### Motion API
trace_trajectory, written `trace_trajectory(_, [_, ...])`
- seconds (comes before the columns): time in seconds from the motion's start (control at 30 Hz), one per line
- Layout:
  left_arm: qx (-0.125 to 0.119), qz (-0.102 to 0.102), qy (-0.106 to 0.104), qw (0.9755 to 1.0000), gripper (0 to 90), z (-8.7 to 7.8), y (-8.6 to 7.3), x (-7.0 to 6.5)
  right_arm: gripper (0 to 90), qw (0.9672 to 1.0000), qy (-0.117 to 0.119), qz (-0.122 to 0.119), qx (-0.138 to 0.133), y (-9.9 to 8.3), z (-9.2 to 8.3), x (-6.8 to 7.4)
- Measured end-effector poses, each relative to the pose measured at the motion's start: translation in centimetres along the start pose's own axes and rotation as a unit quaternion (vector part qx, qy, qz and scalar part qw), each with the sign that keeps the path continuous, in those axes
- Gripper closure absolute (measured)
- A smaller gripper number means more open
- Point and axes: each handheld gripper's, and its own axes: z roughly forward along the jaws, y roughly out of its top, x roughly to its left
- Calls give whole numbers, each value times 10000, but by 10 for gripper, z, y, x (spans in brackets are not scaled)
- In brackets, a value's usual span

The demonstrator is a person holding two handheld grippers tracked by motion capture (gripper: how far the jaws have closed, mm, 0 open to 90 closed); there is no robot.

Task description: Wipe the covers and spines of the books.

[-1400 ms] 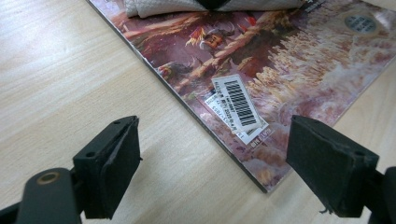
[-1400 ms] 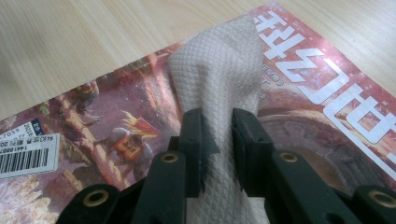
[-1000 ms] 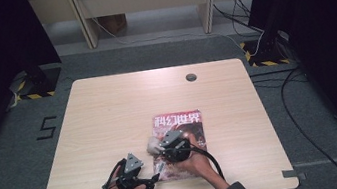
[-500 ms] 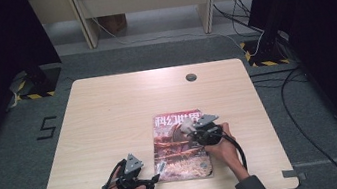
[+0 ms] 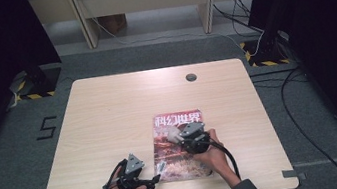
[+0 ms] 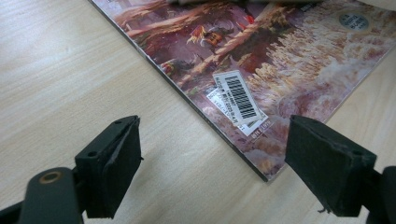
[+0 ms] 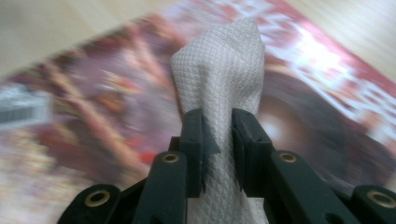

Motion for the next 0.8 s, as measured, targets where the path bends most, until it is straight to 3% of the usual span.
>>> trace_trajectory(0.03, [0,0,0,10000,180,0,0,0,757,10000,0,0,0,0,0,0])
trace_trajectory(0.07, [6,17,4,10000,180,0,0,0,756,9997,154,-184,-49,5,4,13])
trace_trajectory(0.1, [6,17,4,10000,180,0,0,0,756,9997,154,-184,-49,5,4,13])
trace_trajectory(0.17, [11,20,-5,10000,180,0,0,-1,754,9986,389,-352,-102,10,7,32])
trace_trajectory(0.3, [-4,3,17,10000,180,-1,0,1,754,9969,596,-497,-100,15,9,48])
trace_trajectory(0.4, [-7,-7,4,10000,180,-2,0,1,754,9963,562,-635,-121,16,8,54])
trace_trajectory(0.43, [-8,-10,-5,10000,180,-2,0,1,754,9962,646,-578,-89,15,7,51])
trace_trajectory(0.5, [-14,-20,1,10000,180,-3,-1,2,754,9969,588,-519,-53,12,5,46])
trace_trajectory(0.63, [-11,-15,-24,10000,180,-3,-1,2,755,9991,266,-325,-17,-1,-4,22])
trace_trajectory(0.67, [-6,-24,-19,10000,180,-3,-1,2,755,9991,266,-325,-17,-1,-4,22])
trace_trajectory(0.7, [-5,-14,-10,10000,180,-3,-1,2,754,9996,153,-249,-22,-6,-7,13])
trace_trajectory(0.73, [3,-8,-20,10000,180,-3,-1,2,754,10000,-83,-33,8,-15,-14,-4])
trace_trajectory(0.8, [7,-9,-22,10000,180,-3,-1,2,755,9994,-291,179,12,-23,-19,-20])
